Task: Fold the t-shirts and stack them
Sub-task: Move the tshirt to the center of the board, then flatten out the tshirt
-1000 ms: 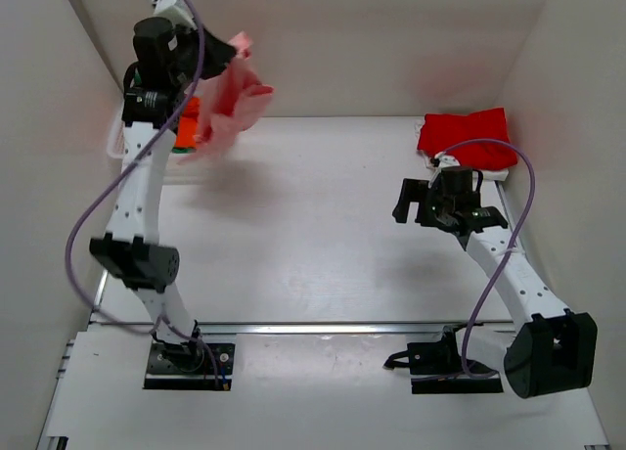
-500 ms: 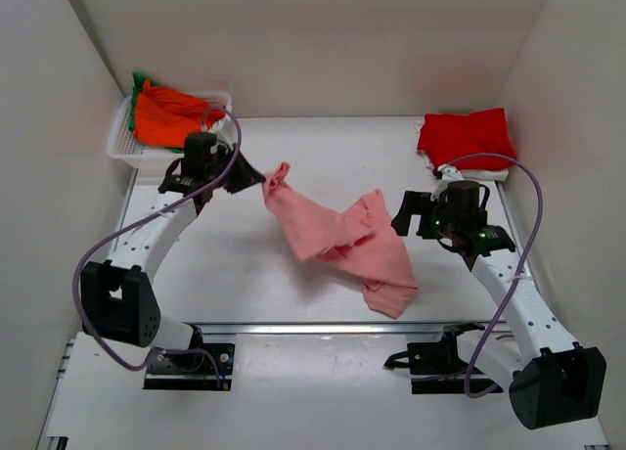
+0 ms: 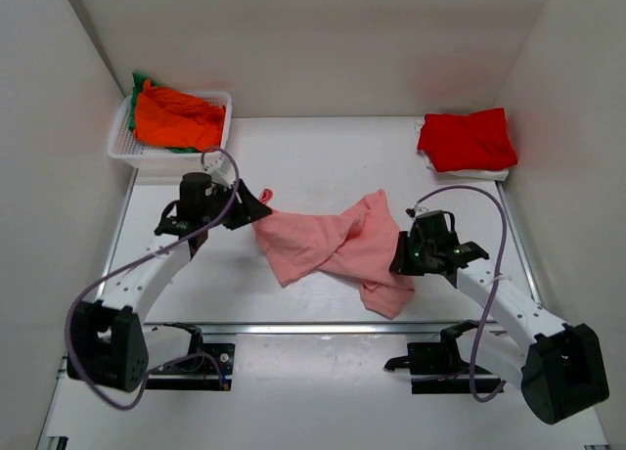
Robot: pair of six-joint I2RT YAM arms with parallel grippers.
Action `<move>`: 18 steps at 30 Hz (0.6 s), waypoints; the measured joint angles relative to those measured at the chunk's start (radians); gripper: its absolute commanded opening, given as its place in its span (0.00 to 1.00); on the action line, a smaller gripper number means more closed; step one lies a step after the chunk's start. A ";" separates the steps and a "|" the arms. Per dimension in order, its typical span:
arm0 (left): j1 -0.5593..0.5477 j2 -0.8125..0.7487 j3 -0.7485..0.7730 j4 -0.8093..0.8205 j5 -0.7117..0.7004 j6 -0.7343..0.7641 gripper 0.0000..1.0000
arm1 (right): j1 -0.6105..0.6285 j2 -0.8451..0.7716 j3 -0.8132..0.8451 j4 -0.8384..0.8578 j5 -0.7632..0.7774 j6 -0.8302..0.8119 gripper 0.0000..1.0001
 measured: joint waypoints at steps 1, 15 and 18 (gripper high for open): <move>-0.038 -0.035 -0.012 -0.003 -0.007 0.003 0.62 | -0.012 -0.024 -0.007 -0.005 0.000 0.009 0.24; -0.270 -0.433 -0.419 -0.058 -0.094 0.008 0.75 | -0.078 -0.133 -0.041 -0.033 0.023 0.069 0.47; -0.305 -0.410 -0.439 -0.066 -0.143 0.012 0.73 | -0.076 -0.132 -0.049 -0.027 0.024 0.080 0.47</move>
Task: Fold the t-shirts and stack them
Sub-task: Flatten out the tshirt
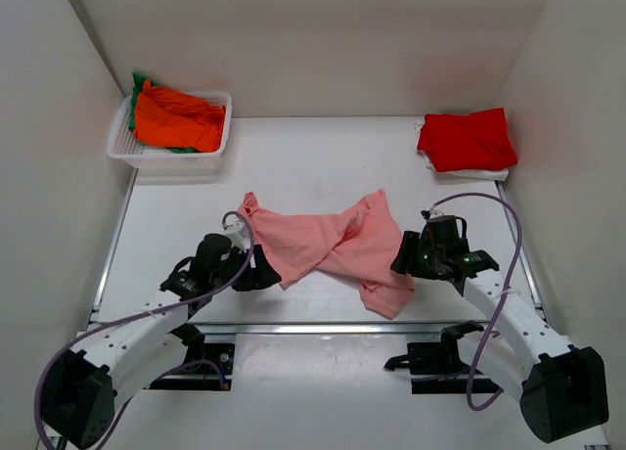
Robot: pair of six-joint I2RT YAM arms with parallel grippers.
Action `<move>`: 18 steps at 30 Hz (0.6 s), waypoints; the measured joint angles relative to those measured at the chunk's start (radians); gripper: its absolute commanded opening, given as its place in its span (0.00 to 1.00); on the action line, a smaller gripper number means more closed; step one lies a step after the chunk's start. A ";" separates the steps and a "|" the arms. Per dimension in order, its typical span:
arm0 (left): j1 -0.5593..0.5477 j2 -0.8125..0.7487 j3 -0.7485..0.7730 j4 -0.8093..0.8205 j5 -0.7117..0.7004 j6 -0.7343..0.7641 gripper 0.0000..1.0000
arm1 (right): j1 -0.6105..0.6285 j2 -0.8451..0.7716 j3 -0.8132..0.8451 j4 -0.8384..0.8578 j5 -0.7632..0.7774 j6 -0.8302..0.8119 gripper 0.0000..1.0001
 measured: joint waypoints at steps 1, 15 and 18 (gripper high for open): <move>-0.027 0.026 0.001 0.008 -0.026 0.004 0.73 | 0.001 0.001 -0.004 0.000 0.000 0.002 0.47; -0.252 0.497 0.151 0.200 -0.236 -0.013 0.17 | -0.035 -0.023 -0.018 0.000 0.000 0.021 0.49; -0.257 0.553 0.183 0.186 -0.263 -0.008 0.00 | -0.035 -0.024 -0.018 0.000 -0.003 0.021 0.48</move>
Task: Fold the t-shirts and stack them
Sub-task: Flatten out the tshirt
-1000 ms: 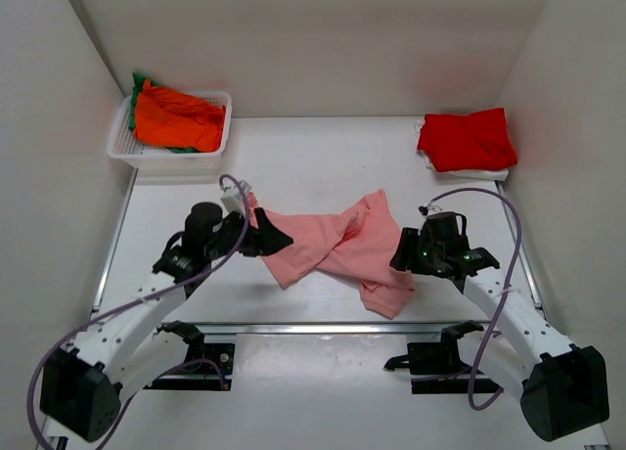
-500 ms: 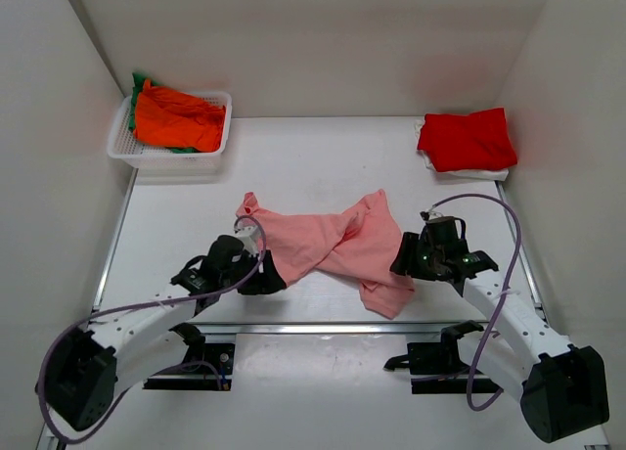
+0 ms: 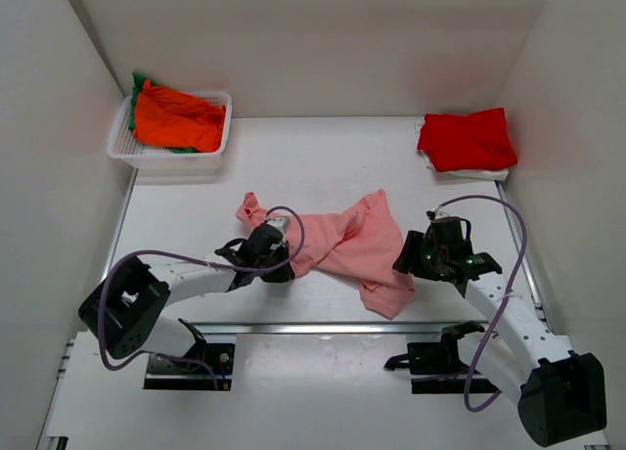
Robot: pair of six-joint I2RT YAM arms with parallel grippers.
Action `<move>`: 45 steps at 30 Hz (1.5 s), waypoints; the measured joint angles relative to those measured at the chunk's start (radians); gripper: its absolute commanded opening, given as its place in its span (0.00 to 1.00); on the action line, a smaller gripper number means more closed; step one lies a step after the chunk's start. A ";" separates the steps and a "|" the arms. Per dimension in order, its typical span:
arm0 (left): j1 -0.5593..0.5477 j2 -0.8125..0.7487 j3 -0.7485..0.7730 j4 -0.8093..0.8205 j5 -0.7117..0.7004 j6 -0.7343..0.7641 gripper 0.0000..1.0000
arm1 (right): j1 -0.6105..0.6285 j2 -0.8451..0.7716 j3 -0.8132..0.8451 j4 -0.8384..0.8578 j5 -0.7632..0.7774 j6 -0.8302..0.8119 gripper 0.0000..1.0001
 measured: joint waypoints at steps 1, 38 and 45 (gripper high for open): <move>0.000 0.012 0.014 -0.004 -0.007 0.003 0.00 | 0.000 0.000 0.000 0.000 0.000 0.000 0.49; 0.502 -0.175 1.307 -0.628 -0.146 0.282 0.00 | -0.224 0.124 0.757 -0.004 0.066 -0.243 0.00; 0.480 -0.281 1.371 -0.641 -0.223 0.309 0.00 | -0.189 0.014 0.828 -0.093 0.069 -0.306 0.00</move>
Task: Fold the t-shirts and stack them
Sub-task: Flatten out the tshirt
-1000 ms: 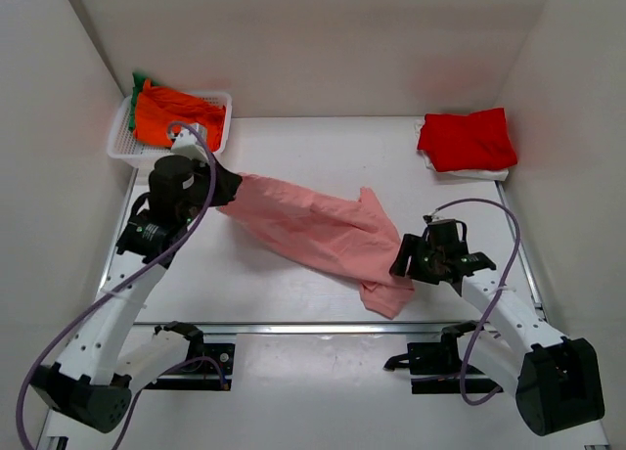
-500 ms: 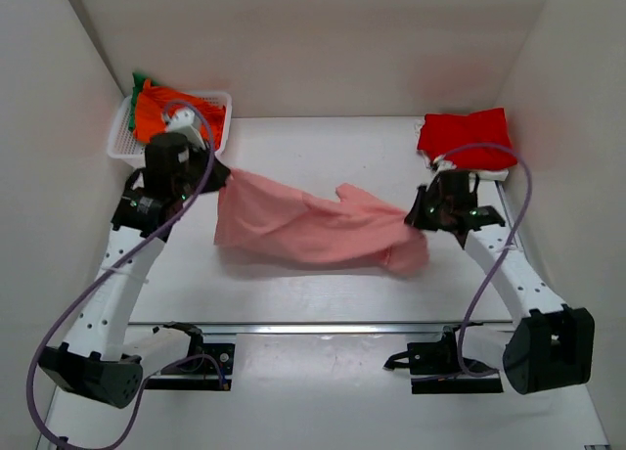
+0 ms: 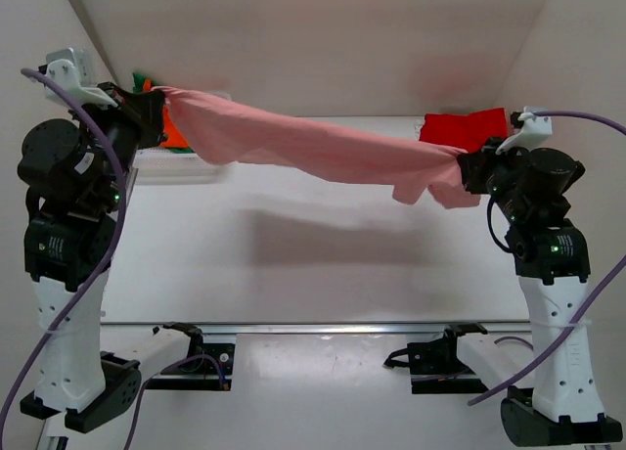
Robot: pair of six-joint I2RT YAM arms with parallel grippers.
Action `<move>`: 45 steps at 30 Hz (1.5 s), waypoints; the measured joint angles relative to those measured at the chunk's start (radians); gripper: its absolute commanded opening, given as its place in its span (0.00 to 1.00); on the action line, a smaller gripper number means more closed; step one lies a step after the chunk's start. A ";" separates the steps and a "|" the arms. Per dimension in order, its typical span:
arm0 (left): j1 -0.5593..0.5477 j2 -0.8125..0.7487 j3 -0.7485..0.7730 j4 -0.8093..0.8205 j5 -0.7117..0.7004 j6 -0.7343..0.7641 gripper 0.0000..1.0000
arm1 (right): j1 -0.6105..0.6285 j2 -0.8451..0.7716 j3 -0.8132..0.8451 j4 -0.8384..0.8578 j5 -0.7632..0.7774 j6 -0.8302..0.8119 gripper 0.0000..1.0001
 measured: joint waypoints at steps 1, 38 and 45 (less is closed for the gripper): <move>-0.008 -0.009 0.000 -0.006 -0.011 0.005 0.00 | -0.008 -0.008 0.003 -0.019 -0.011 -0.002 0.00; -0.197 -0.304 -1.334 0.008 0.207 -0.191 0.41 | -0.040 0.428 -0.509 -0.122 0.116 0.111 0.60; -0.226 -0.299 -1.354 -0.026 0.225 -0.272 0.44 | -0.053 0.427 -0.538 -0.042 0.116 0.151 0.63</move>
